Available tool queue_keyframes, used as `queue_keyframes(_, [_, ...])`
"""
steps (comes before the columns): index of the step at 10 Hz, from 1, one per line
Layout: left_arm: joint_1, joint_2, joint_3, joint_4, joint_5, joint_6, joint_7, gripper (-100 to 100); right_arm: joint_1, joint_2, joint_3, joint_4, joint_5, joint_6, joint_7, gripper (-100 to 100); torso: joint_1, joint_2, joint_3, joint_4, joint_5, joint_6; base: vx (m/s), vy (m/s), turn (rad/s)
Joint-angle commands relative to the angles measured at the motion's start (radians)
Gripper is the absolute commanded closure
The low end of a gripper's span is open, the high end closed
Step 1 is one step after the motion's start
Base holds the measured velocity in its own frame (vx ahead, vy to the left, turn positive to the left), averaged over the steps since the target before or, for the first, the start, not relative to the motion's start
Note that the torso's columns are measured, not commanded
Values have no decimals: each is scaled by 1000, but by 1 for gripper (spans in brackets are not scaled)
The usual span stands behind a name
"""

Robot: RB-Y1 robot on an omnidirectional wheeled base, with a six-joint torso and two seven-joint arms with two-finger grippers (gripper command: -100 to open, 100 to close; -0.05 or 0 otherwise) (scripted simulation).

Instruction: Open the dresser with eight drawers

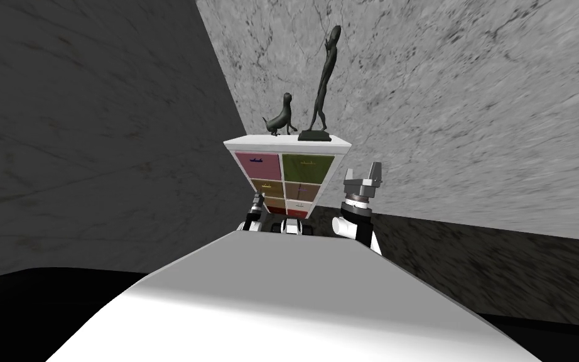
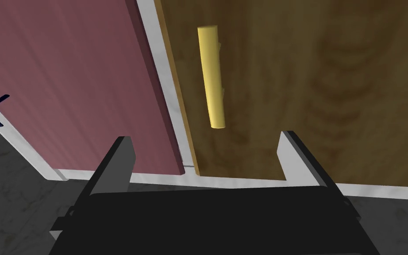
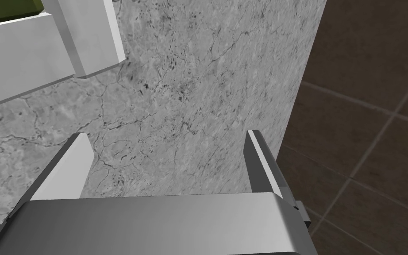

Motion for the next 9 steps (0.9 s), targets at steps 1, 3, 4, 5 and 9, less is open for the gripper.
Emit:
queue_keyframes(1, [-10, -53, -1, 36, -1, -3, -3, -100, 0, 0, 0, 0, 0, 0, 0, 0, 1, 0, 0, 0, 0, 0, 57, -30, -12])
queue_keyframes(3, [-16, -106, -1, 55, -1, -5, -3, -100, 0, 0, 0, 0, 0, 0, 0, 0, 1, 0, 0, 0, 0, 0, 36, -25, -7])
queue_keyframes(4, [-17, -130, -1, 61, -1, -6, -4, -100, 0, 0, 0, 0, 0, 0, 0, 0, 1, 1, 0, 0, 0, 0, 23, -17, -5])
queue_keyframes(5, [-18, -145, -1, 63, -1, -6, -4, -100, 0, 0, 0, 0, 0, 0, 0, 0, 1, 1, 0, 0, 0, 0, 15, -9, -3])
queue_keyframes(9, [-18, -138, 0, 32, -1, 22, -5, -100, 0, 0, 0, 0, 0, 0, 0, 0, 1, -4, -3, -1, 0, 0, 47, 6, -6])
